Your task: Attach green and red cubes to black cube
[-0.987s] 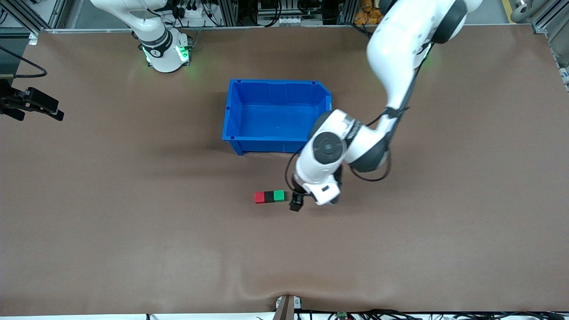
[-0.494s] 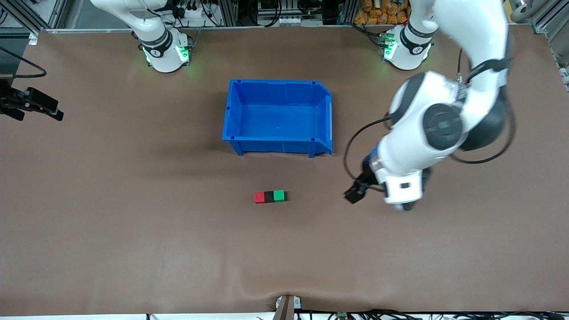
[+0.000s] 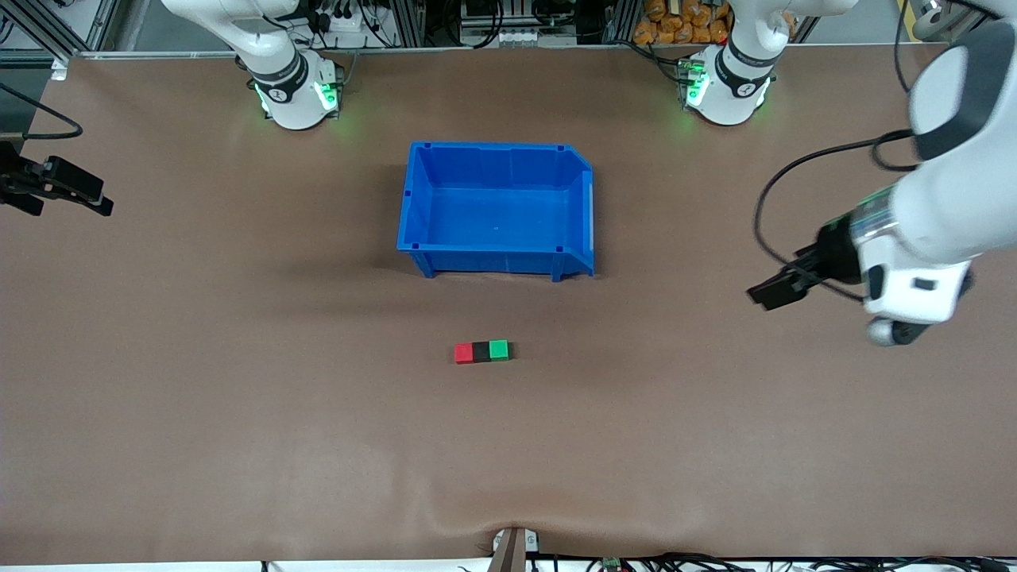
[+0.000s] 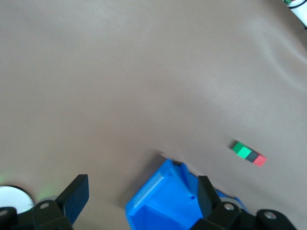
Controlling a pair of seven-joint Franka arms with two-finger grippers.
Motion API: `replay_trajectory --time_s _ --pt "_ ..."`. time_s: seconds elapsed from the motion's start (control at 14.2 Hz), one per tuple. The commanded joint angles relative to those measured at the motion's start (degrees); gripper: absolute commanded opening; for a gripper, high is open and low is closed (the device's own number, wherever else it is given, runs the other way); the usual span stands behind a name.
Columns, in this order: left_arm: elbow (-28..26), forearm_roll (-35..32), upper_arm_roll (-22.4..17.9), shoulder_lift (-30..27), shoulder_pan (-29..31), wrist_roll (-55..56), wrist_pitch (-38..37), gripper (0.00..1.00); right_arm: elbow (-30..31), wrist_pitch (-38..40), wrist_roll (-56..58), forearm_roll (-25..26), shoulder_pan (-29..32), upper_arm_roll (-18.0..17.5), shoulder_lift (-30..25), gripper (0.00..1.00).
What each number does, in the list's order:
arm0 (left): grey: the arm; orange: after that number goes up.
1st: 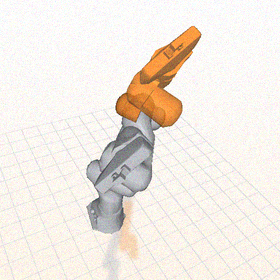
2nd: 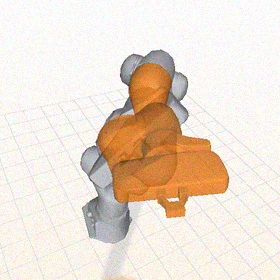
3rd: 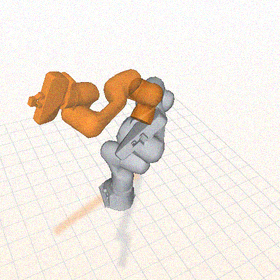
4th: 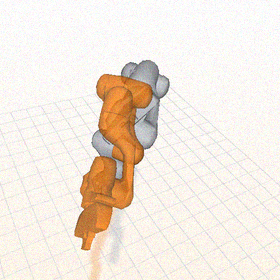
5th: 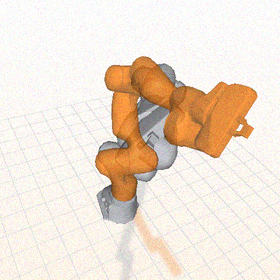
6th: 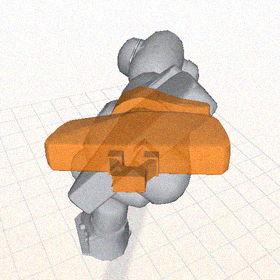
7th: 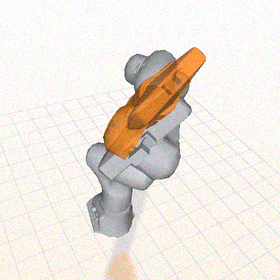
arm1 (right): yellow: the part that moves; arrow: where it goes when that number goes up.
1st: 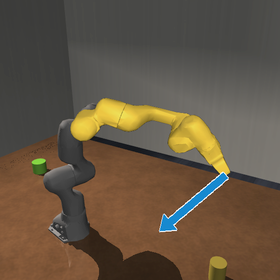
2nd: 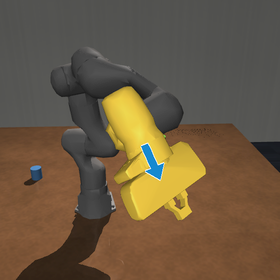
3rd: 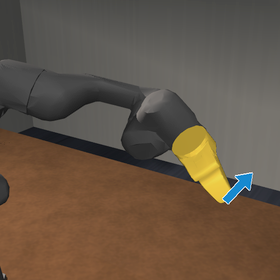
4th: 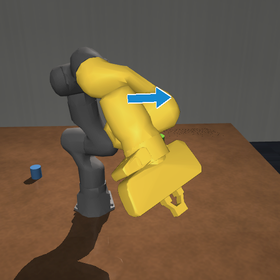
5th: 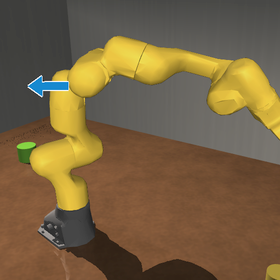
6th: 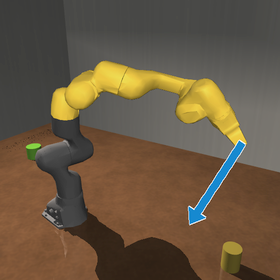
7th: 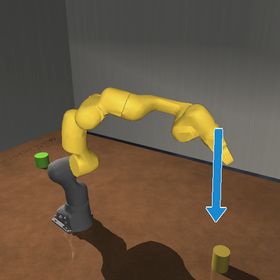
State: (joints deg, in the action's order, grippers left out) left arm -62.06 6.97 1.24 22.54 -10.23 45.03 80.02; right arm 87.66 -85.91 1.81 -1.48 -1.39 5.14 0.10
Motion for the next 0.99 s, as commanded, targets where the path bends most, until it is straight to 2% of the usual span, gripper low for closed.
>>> replay_trajectory --time_s 0.0,0.14,0.42,0.56,0.78,0.92 --pt "-3.93 -1.42 0.51 -3.89 1.35 -5.55 -0.84 1.0 -0.04 0.31 -0.76 -0.1 0.24 -0.13 -0.36 1.0" --pt "-8.66 -2.39 0.34 -7.66 1.7 -10.99 0.04 1.0 -0.04 0.31 -0.76 -0.1 0.16 -0.13 -0.36 1.0" --pt "-23.15 -5.99 0.34 -18.82 2.93 -20.75 5.04 1.0 0.05 0.31 -0.85 -0.1 0.16 -0.13 -0.36 1.0" --pt "-28.52 -6.0 0.34 -23.48 3.55 -24.1 6.02 1.0 -0.04 0.31 -0.85 -0.1 0.16 -0.13 -0.36 1.0" --pt "-34.69 -6.18 0.69 -28.5 3.73 -24.38 6.28 1.0 -0.04 0.31 -0.85 -0.1 0.16 -0.13 -0.36 1.0" --pt "-36.89 -7.22 1.04 -30.88 3.73 -24.64 6.64 1.0 -0.04 0.31 -0.85 -0.1 0.16 -0.13 -0.36 1.0"
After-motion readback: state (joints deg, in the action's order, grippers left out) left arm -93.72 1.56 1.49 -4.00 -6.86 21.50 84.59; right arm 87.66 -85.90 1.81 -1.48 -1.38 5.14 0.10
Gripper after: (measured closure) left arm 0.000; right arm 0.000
